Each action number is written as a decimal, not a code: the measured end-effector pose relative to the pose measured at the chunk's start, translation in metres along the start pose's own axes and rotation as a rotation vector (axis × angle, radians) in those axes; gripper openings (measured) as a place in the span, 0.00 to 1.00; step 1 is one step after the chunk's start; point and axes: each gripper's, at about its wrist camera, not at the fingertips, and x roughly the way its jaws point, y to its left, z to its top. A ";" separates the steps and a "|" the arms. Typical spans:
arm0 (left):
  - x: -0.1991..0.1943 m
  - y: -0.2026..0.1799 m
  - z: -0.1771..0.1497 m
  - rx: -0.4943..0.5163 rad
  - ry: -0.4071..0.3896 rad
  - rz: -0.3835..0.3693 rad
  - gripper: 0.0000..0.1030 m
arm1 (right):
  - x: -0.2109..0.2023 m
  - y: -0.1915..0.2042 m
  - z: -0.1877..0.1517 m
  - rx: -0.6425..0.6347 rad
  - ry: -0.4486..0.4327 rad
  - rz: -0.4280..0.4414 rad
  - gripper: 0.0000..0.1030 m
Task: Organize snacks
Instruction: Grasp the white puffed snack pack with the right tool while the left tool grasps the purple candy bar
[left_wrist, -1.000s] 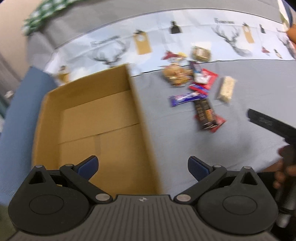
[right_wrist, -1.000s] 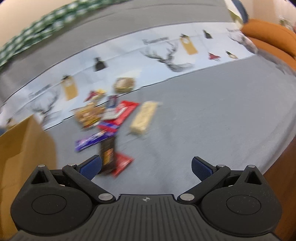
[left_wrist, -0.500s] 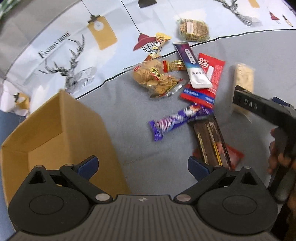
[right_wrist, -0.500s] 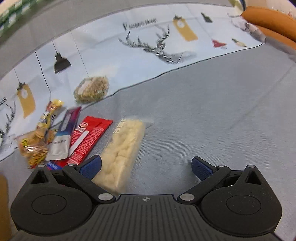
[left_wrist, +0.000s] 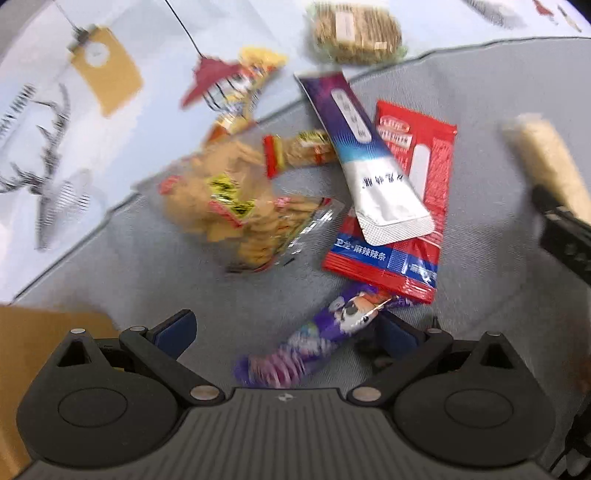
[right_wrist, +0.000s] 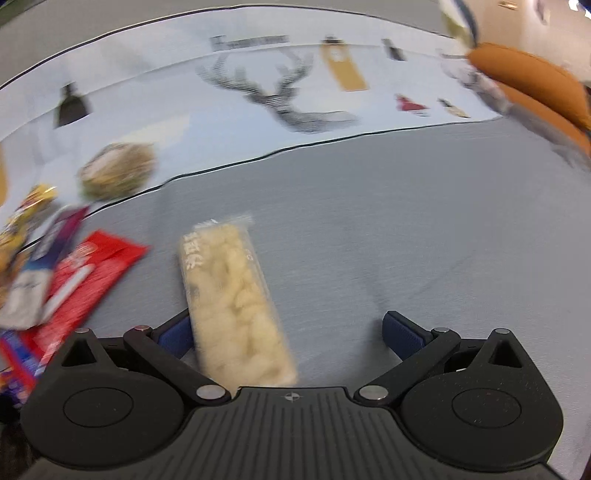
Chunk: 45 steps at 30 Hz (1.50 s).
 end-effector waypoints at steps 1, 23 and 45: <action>0.003 0.003 0.002 -0.023 0.003 -0.028 1.00 | 0.001 -0.005 0.001 0.015 -0.006 -0.003 1.00; 0.010 0.033 -0.013 -0.109 0.082 -0.136 1.00 | 0.002 0.002 -0.008 -0.007 -0.064 -0.029 0.99; 0.015 0.028 -0.016 -0.084 0.114 -0.127 0.87 | 0.002 0.002 -0.006 -0.009 -0.062 -0.026 0.99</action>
